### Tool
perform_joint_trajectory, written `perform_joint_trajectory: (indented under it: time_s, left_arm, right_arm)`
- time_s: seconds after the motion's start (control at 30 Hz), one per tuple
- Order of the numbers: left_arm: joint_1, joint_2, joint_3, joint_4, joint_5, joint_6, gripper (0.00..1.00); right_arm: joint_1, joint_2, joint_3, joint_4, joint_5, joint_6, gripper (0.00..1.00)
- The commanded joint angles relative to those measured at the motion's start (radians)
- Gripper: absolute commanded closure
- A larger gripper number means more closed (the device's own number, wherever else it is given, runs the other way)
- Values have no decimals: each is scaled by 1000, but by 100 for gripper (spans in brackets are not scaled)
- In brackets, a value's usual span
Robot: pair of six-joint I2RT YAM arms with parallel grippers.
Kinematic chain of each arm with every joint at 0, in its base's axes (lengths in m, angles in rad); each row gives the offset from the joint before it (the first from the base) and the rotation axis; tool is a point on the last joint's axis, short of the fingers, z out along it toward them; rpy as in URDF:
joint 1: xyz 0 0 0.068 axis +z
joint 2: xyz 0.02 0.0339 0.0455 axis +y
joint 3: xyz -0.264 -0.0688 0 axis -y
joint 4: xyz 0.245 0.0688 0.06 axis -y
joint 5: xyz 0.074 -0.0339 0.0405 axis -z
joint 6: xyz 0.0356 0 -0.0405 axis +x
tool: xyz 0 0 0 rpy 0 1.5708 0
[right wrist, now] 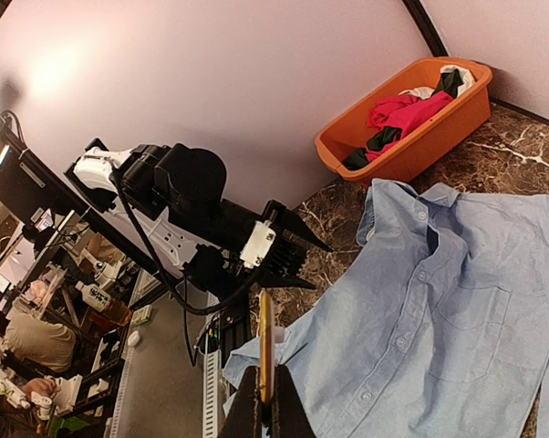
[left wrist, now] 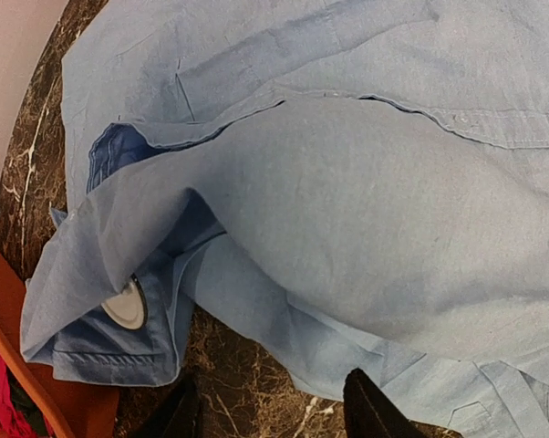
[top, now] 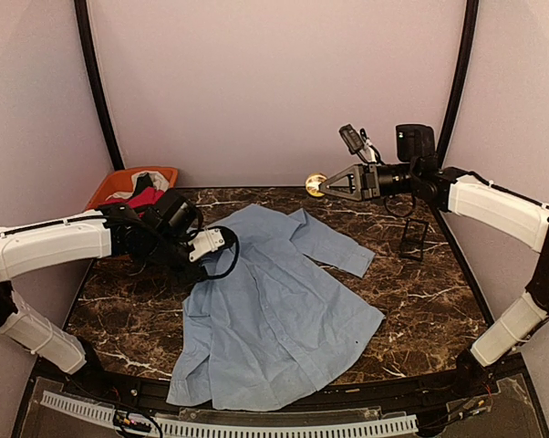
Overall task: Pin the brooch onto the clothing
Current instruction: Adjust the clothing with brooches at the center of the board.
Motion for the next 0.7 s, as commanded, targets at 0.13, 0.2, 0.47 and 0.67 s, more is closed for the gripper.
perform_joint_trajectory:
  time_s: [0.13, 0.2, 0.47, 0.67]
  left_arm:
    - [3, 116, 18, 126, -93, 19, 47]
    - [2, 176, 57, 129, -124, 31, 48]
    - [3, 228, 124, 315, 52, -7, 46]
    - [2, 402, 186, 273, 48, -23, 41]
  right_arm:
    - [5, -39, -21, 41, -1, 16, 100]
    - [6, -47, -24, 41, -1, 17, 100]
    - [7, -53, -33, 41, -1, 14, 100]
    - [9, -55, -25, 41, -10, 12, 100]
